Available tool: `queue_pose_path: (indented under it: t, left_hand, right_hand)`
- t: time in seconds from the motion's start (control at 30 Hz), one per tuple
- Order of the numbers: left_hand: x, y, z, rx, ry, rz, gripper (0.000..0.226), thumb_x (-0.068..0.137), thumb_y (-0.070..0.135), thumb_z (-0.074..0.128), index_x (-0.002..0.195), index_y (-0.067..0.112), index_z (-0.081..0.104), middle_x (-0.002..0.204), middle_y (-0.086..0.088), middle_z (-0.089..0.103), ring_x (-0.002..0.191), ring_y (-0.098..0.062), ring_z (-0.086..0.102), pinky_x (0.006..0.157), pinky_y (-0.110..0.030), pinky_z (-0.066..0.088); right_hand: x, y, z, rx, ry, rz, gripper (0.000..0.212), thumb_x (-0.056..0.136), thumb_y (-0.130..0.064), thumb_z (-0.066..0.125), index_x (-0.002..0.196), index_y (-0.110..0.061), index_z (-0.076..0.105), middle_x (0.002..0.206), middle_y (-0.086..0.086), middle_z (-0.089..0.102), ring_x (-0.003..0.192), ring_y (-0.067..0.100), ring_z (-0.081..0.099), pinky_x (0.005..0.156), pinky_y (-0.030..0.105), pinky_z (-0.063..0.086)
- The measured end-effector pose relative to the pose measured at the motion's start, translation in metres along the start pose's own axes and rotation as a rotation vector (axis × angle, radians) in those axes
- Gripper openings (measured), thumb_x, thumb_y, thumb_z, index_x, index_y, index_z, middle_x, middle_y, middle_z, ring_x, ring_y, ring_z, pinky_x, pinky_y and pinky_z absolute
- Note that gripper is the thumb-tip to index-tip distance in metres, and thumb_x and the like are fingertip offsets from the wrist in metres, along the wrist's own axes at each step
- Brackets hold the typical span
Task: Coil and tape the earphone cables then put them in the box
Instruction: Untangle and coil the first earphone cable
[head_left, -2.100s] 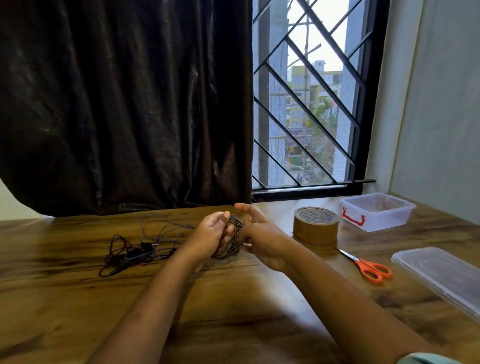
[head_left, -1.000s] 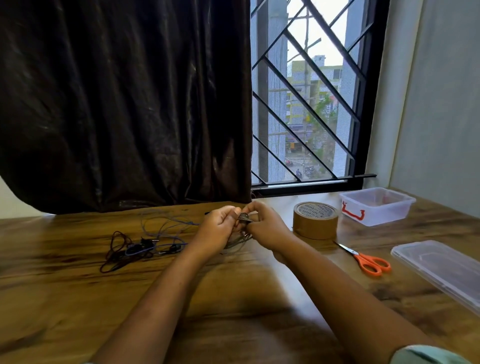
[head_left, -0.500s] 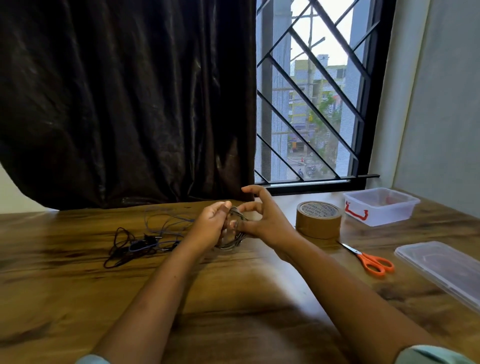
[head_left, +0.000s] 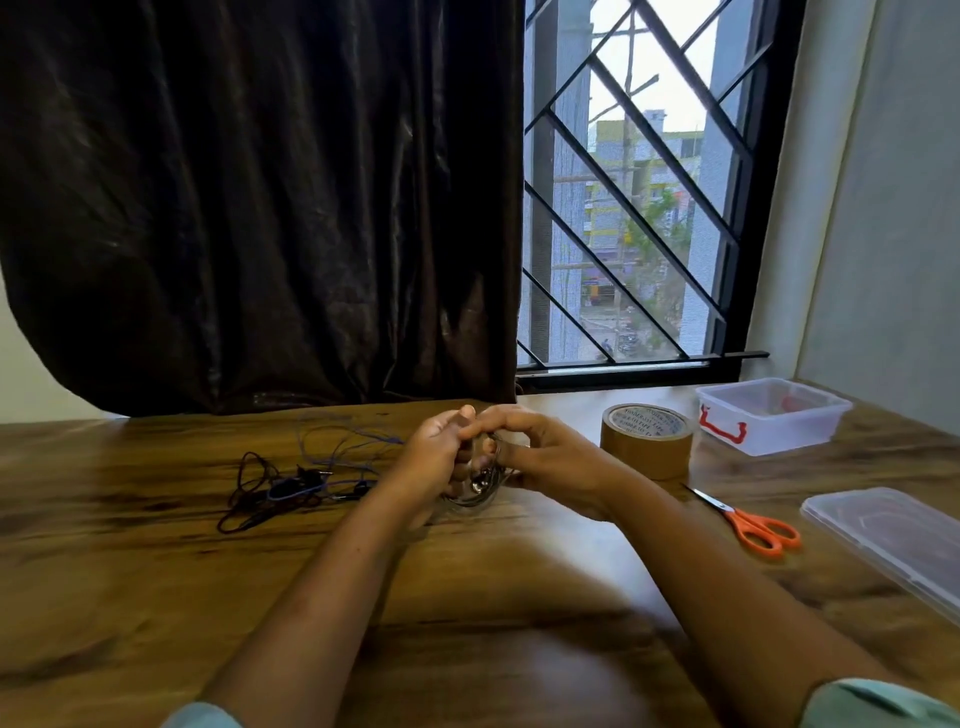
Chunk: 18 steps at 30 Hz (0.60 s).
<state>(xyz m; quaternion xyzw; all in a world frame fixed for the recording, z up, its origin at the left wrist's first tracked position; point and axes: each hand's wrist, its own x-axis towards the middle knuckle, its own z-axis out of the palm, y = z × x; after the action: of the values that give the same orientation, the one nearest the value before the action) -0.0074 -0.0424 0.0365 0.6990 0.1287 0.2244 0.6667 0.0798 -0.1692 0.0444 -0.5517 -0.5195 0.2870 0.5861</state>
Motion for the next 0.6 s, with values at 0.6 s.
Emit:
queue_pose_path:
  t: [0.6]
  left_hand:
    - [0.010,-0.002,-0.012,-0.277,0.142,-0.075,0.034,0.102,0.031,0.033,0.074,0.014,0.041,0.041,0.010,0.031,0.031,-0.002,0.023,0.029,-0.012,0.017]
  right_hand:
    - [-0.001,0.000,-0.009,-0.276,-0.133,0.185,0.023,0.074,-0.005,0.059,0.086,-0.022,0.068,0.109,0.012,0.059,0.089,0.023,0.055,0.078,0.035,0.049]
